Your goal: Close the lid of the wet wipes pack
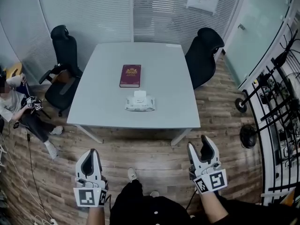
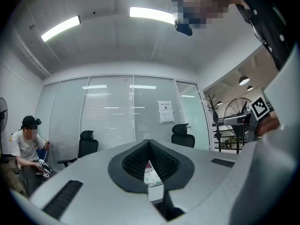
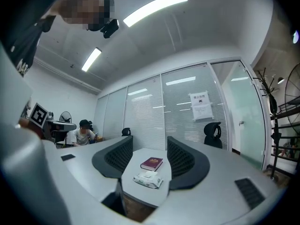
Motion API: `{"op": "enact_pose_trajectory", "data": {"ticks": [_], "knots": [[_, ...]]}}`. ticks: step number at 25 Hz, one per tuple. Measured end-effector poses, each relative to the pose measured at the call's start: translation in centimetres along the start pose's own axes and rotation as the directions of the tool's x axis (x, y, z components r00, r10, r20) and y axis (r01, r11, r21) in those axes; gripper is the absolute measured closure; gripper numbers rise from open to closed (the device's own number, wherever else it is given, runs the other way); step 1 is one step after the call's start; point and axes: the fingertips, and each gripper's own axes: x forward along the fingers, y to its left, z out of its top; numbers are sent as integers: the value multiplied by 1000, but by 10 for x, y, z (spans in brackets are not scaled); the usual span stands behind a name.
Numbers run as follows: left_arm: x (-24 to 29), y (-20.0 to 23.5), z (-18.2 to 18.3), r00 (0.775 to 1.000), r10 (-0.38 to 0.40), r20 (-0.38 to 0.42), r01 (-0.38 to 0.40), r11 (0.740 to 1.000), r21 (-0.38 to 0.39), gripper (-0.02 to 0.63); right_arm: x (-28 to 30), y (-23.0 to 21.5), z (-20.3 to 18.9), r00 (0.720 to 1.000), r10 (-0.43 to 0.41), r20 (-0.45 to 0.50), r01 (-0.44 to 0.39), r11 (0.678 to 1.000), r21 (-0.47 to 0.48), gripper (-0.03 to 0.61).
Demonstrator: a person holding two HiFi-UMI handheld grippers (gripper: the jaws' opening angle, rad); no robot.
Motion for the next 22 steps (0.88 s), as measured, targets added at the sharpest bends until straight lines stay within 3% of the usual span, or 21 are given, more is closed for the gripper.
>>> {"op": "enact_pose_trajectory", "data": {"ticks": [22], "knots": [[115, 72, -8, 997, -78, 27, 78, 997, -9, 598, 118, -3, 2, 997, -70, 17, 70, 998, 1, 341]]}}
